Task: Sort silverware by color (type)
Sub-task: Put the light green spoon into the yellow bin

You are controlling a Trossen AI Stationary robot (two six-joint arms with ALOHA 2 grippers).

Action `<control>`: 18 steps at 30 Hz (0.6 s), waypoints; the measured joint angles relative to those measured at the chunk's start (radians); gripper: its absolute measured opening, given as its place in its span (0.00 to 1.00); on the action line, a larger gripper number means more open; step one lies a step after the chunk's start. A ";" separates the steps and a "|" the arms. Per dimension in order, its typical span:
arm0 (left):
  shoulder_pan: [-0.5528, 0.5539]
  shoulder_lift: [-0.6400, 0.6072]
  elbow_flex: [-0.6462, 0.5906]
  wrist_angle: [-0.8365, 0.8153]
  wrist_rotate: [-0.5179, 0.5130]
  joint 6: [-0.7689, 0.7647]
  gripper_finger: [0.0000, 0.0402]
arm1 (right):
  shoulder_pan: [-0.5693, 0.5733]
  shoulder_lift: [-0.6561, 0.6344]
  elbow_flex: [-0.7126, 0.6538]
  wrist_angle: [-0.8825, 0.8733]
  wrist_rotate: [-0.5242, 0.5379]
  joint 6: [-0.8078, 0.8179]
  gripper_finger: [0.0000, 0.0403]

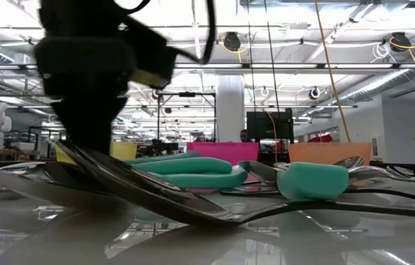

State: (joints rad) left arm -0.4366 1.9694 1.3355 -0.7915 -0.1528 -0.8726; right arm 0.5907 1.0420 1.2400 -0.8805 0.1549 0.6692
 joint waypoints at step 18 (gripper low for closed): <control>0.007 -0.005 0.215 -0.173 -0.138 0.006 0.10 | 0.000 -0.034 0.043 0.038 0.000 -0.011 0.60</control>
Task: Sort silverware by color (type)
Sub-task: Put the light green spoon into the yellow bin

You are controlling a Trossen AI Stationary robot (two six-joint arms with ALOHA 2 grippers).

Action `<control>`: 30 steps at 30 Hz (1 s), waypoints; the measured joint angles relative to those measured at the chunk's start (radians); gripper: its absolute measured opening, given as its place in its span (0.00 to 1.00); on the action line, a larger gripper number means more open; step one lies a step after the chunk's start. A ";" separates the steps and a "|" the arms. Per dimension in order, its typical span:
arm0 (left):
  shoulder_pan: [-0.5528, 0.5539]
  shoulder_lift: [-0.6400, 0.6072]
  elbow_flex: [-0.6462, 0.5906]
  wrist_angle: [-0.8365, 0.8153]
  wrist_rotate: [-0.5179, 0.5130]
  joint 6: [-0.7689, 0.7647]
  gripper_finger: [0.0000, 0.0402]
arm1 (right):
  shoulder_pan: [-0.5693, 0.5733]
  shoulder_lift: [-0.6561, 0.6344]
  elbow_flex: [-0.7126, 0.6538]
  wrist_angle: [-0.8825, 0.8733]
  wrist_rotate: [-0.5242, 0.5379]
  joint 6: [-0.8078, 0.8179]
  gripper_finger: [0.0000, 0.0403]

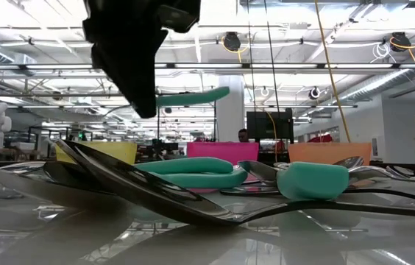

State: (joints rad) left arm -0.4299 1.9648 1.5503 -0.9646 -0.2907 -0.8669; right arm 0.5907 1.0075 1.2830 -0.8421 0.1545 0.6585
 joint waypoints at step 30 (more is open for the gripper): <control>0.074 -0.002 0.403 -0.135 -0.200 0.287 0.10 | -0.003 -0.065 0.009 0.003 0.120 0.271 0.60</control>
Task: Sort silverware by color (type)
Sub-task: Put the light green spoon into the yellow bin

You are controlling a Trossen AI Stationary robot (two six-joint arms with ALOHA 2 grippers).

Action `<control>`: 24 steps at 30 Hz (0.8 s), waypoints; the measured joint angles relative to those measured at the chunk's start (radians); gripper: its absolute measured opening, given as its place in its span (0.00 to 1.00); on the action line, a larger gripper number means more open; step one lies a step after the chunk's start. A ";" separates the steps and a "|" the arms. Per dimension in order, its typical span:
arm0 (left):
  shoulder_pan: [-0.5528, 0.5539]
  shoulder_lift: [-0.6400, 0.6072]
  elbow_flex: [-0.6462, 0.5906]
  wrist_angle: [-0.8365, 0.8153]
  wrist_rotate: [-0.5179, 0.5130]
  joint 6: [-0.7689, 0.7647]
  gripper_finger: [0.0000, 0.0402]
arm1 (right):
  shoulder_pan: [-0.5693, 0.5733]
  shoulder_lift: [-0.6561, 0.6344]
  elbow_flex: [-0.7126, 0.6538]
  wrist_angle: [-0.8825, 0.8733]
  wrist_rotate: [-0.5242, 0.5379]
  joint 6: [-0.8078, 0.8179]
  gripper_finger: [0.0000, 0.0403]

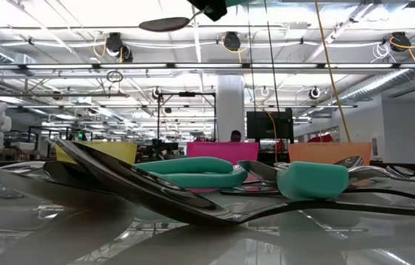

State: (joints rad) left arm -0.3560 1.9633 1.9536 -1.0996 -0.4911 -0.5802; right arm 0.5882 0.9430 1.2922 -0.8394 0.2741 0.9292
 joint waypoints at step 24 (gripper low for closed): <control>0.018 0.000 0.090 -0.190 0.012 0.052 0.10 | -0.064 -0.019 0.001 0.238 0.145 -0.207 0.60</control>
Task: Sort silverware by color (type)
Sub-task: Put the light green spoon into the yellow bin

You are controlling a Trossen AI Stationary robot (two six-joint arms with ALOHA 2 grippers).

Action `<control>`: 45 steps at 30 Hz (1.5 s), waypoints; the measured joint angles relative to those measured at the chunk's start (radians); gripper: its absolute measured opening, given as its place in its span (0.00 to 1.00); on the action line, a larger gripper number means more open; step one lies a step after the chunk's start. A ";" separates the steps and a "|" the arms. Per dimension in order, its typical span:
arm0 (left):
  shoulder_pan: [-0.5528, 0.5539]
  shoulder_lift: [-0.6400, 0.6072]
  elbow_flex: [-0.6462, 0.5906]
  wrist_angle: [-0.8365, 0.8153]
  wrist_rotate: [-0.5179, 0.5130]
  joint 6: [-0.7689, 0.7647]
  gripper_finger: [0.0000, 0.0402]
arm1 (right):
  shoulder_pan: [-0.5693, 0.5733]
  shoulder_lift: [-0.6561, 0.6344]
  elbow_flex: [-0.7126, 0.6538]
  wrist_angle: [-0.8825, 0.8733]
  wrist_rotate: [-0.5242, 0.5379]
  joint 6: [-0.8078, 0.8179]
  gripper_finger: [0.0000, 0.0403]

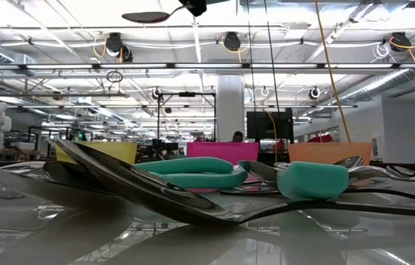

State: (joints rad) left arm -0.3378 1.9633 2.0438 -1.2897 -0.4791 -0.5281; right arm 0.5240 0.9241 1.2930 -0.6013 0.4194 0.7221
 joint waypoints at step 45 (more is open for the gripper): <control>0.033 0.000 0.203 0.015 0.016 0.271 0.10 | -0.073 0.121 0.000 0.058 -0.005 -0.442 0.60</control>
State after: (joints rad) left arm -0.3051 1.9633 2.2463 -1.2745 -0.4631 -0.2568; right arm 0.4511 1.0454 1.2930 -0.5430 0.4148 0.2800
